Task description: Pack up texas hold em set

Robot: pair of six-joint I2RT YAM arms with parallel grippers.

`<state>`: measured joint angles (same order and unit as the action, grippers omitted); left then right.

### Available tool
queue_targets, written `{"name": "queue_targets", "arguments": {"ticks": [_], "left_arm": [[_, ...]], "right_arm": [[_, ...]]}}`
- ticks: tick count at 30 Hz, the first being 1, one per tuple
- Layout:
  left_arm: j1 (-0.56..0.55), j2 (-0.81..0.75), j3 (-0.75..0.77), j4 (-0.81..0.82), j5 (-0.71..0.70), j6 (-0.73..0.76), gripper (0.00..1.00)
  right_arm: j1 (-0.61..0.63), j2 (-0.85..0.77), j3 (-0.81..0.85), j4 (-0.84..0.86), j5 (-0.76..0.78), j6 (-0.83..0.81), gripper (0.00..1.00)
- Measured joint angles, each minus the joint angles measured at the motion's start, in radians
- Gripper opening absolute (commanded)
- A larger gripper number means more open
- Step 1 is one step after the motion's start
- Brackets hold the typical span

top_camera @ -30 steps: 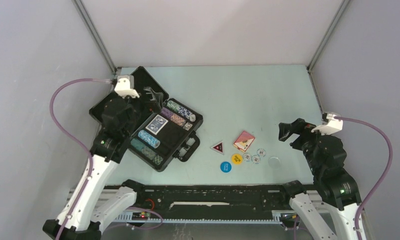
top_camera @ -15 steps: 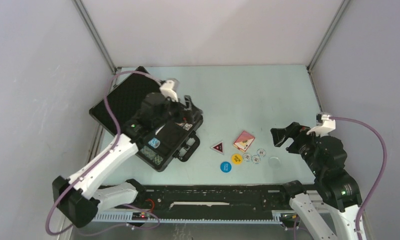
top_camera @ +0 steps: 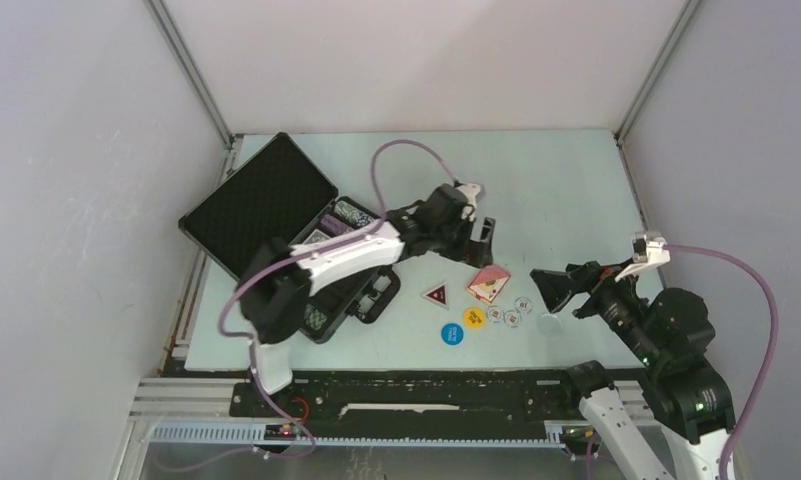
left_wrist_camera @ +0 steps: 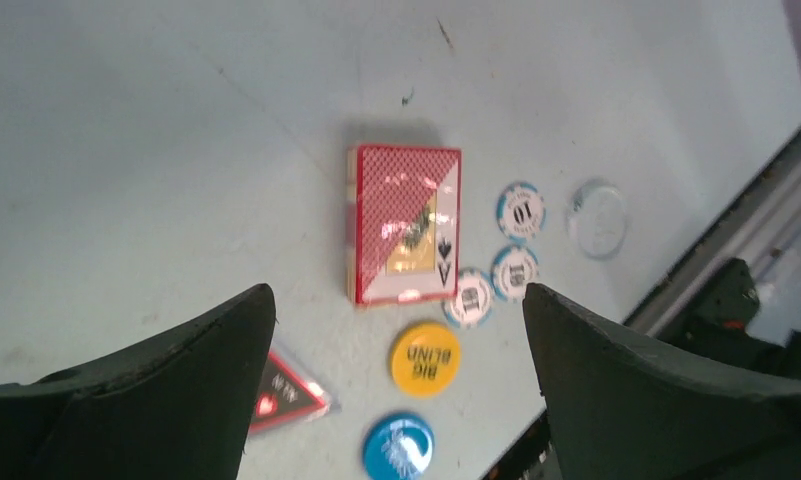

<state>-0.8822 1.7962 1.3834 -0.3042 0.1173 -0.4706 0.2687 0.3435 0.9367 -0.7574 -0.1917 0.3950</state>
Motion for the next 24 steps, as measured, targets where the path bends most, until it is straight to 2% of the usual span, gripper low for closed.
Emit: {"name": "queue_targets", "arguments": {"ticks": [5,13,20,24], "left_arm": [[-0.06,0.214,0.258,-0.129,-0.084,0.032,1.0],[-0.166,0.404,0.583,-0.36,-0.25,0.059,1.0],[-0.199,0.463,0.637,-0.47,-0.296,0.087,0.99],[-0.181,0.483,0.637,-0.477,-0.285,0.087,0.9]], "right_arm": [[0.0,-0.035,0.006,-0.002,-0.006,-0.01,1.0],[0.0,-0.061,0.023,-0.013,0.01,-0.033,1.0],[0.0,-0.064,0.045,-0.031,0.026,-0.041,1.0],[0.0,-0.064,0.05,-0.032,0.03,-0.043,1.0]]}}
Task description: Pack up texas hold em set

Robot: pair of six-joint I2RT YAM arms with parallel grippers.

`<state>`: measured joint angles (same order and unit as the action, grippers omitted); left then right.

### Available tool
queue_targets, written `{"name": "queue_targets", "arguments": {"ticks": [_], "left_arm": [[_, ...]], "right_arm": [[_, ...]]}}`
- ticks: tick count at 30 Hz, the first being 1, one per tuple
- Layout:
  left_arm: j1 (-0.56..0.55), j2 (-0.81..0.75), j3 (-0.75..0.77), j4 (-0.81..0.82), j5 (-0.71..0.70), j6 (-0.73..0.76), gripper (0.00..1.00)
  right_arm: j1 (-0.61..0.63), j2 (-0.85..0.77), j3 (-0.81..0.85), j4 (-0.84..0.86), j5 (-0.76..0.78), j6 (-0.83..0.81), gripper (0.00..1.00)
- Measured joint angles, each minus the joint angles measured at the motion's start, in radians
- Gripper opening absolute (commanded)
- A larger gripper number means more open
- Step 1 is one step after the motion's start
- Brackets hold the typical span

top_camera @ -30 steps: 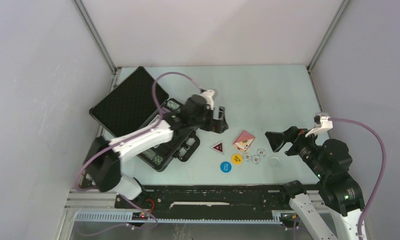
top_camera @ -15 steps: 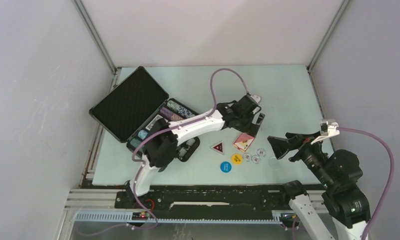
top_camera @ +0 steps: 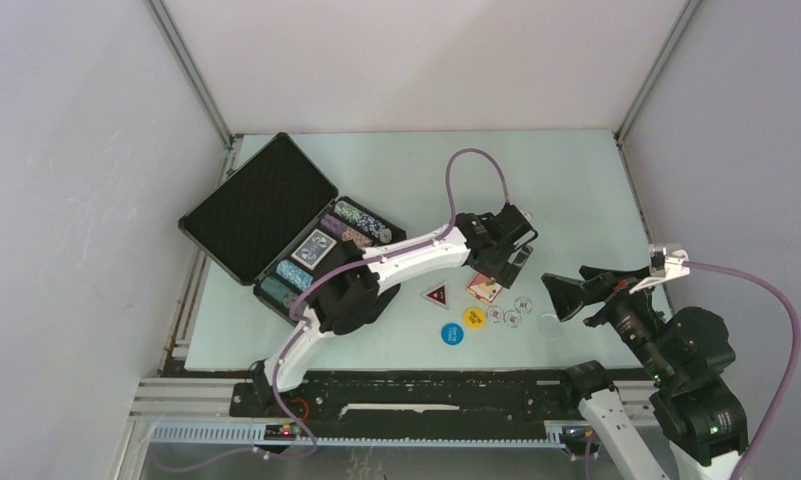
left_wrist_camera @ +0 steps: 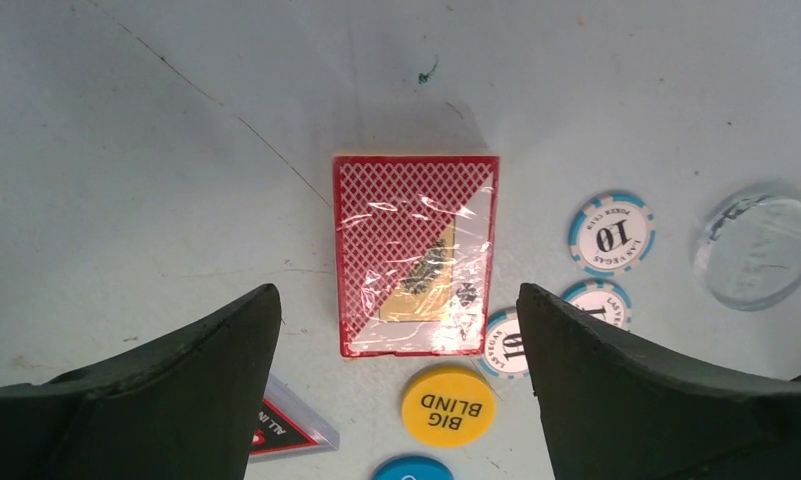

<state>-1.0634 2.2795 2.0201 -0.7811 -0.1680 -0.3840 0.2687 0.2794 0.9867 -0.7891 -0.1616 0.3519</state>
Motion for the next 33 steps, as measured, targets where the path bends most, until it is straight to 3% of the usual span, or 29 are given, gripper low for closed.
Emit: {"name": "queue_targets", "arguments": {"ticks": [3,7,11,15,25,33], "left_arm": [[0.011,0.018,0.0,0.003,0.022,-0.003,0.89],[0.014,0.049,0.002,0.011,0.031,-0.007,0.99],[0.012,0.079,0.011,0.011,0.055,-0.01,0.99],[0.01,0.11,0.033,0.019,0.075,-0.022,0.87],[0.003,0.134,0.056,0.008,0.048,-0.026,0.77],[-0.001,0.135,0.06,0.005,0.035,-0.024,0.56]], "right_arm": [[0.0,0.0,0.003,-0.001,0.004,-0.006,1.0],[0.0,0.0,0.007,-0.004,0.008,-0.01,1.0],[0.0,0.0,0.008,-0.008,0.015,-0.016,1.0],[0.0,0.0,0.008,-0.009,0.027,-0.025,1.0],[0.0,-0.023,0.023,-0.04,0.064,-0.033,1.0],[0.0,-0.024,0.023,-0.054,0.076,-0.033,1.0]]}}
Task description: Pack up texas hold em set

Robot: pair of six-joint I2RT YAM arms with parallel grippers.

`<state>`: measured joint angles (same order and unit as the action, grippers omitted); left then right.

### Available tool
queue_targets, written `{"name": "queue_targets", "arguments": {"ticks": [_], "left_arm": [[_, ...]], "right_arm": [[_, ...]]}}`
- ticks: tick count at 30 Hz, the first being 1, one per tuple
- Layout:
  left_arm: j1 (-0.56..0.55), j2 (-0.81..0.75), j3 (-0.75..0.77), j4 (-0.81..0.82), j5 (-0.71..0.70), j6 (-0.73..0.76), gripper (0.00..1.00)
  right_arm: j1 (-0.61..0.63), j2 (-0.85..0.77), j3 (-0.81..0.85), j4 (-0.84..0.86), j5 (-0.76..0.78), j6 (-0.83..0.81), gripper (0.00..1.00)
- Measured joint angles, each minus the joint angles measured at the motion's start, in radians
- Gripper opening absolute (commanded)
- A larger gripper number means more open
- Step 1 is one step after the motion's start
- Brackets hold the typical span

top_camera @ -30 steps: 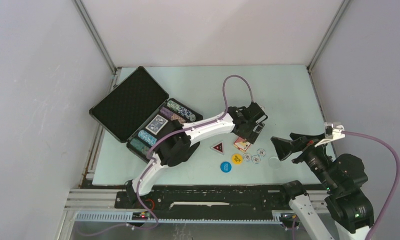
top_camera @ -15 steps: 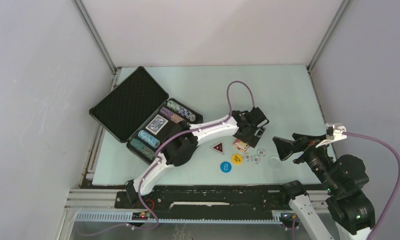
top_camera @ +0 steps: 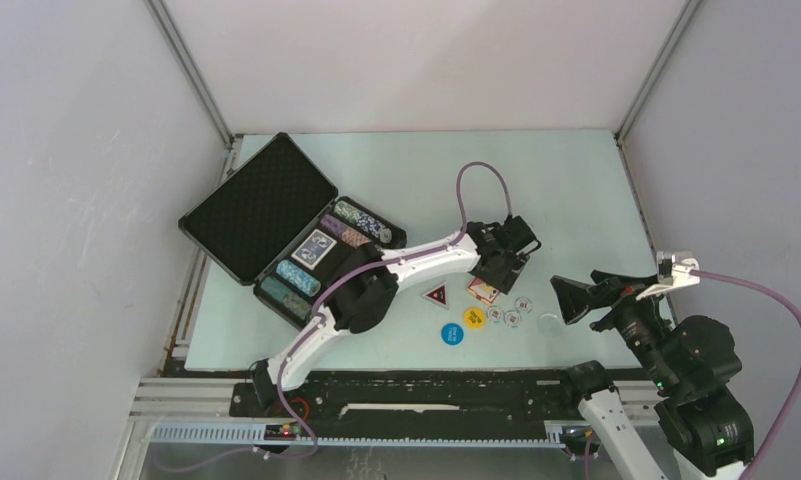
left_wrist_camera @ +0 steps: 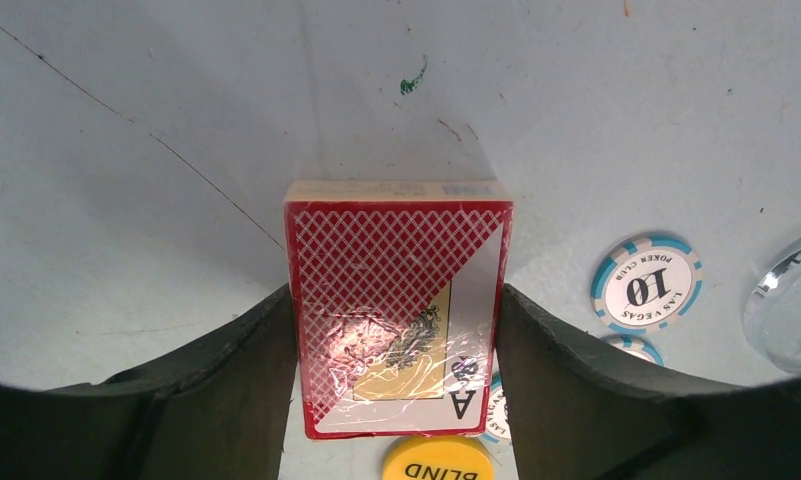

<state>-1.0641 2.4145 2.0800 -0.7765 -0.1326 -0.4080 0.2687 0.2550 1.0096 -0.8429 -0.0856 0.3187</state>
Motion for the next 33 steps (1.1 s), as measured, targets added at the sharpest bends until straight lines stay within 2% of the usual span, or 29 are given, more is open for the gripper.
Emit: {"name": "queue_targets", "arguments": {"ticks": [4,10,16,20,25,29,33], "left_arm": [[-0.004,0.0,0.002,-0.008,-0.006,0.006,0.5],[-0.005,-0.018,0.001,-0.052,-0.007,0.035,0.47],[-0.003,-0.141,-0.028,-0.1,-0.011,0.078,0.45],[0.013,-0.339,-0.159,-0.105,-0.006,0.117,0.45],[0.069,-0.618,-0.412,-0.103,-0.024,0.185,0.45],[0.168,-0.799,-0.624,-0.116,-0.058,0.218,0.45],[0.27,-0.926,-0.802,-0.133,-0.152,0.235,0.45]], "right_arm": [[0.0,0.0,0.0,-0.007,0.006,0.0,1.0],[0.0,0.0,0.0,-0.013,0.007,0.0,1.0],[0.0,0.0,0.0,-0.014,0.011,0.0,1.0],[0.0,0.0,0.0,-0.015,0.014,0.0,1.0],[0.0,0.0,0.0,-0.016,0.013,0.0,1.0],[0.0,0.0,0.0,-0.016,0.009,0.0,1.0],[0.0,0.002,0.0,-0.015,-0.012,0.0,1.0]]}}
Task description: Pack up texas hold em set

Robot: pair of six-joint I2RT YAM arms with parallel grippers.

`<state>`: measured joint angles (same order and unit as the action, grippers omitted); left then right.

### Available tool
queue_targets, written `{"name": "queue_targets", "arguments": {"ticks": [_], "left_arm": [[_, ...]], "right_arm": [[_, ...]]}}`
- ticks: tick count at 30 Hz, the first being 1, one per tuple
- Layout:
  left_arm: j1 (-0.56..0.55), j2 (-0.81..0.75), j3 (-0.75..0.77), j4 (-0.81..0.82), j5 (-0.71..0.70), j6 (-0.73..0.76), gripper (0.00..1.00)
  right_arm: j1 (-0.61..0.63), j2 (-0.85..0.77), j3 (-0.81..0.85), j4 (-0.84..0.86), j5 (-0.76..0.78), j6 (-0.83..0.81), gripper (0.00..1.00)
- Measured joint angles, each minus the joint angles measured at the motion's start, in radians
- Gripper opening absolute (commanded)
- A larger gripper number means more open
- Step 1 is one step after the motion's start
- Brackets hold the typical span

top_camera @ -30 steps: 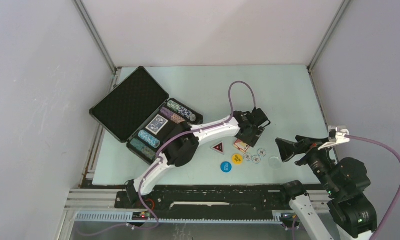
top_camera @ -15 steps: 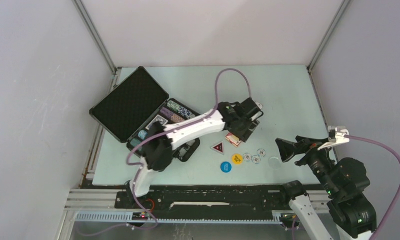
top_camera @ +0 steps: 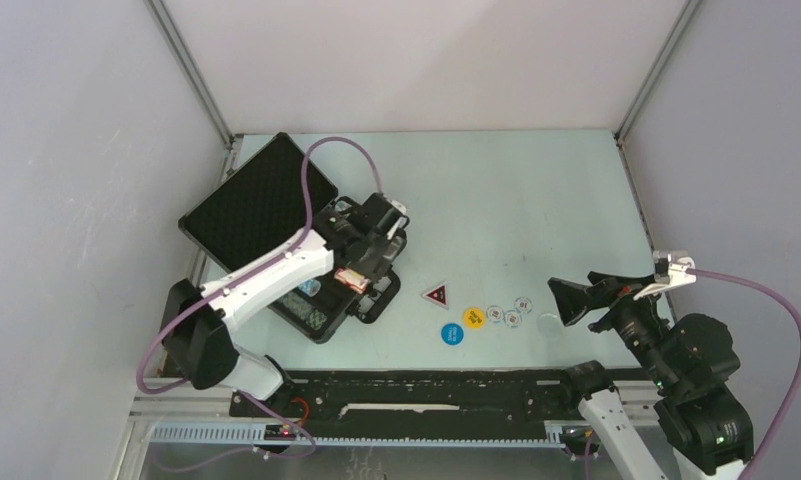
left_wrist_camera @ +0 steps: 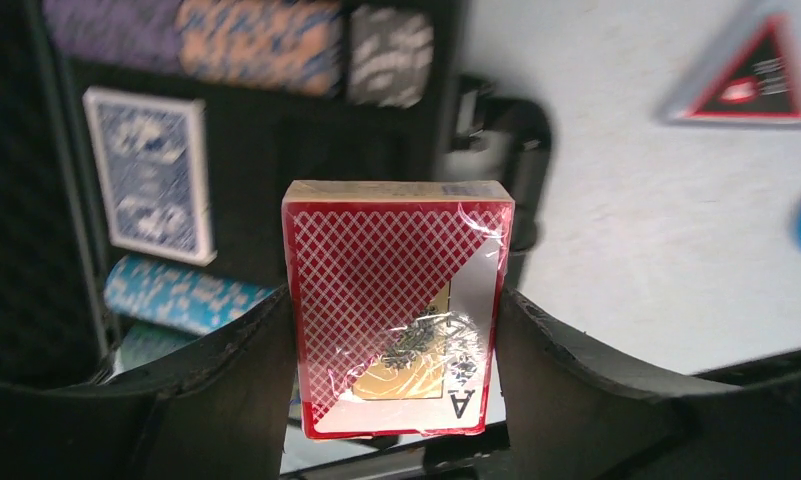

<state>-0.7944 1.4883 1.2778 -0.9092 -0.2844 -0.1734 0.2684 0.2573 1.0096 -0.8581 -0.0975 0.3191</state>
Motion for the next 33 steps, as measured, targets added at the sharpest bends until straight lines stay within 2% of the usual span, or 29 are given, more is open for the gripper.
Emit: {"name": "queue_targets", "arguments": {"ticks": [5,12,20,33], "left_arm": [[0.074,-0.054,-0.097,-0.02,-0.08,0.024,0.42],[0.158,-0.054,-0.111,0.003,-0.094,0.026,0.43],[0.167,-0.049,-0.111,0.043,-0.057,0.052,0.47],[0.222,0.042,-0.14,0.078,-0.046,0.13,0.5]], "right_arm": [[0.0,0.012,0.0,0.005,-0.018,0.0,1.0],[0.0,0.016,-0.003,0.011,-0.021,0.0,1.0],[0.0,0.019,-0.015,0.014,-0.029,0.0,1.0],[0.0,0.023,-0.056,0.033,-0.064,0.0,1.0]]}}
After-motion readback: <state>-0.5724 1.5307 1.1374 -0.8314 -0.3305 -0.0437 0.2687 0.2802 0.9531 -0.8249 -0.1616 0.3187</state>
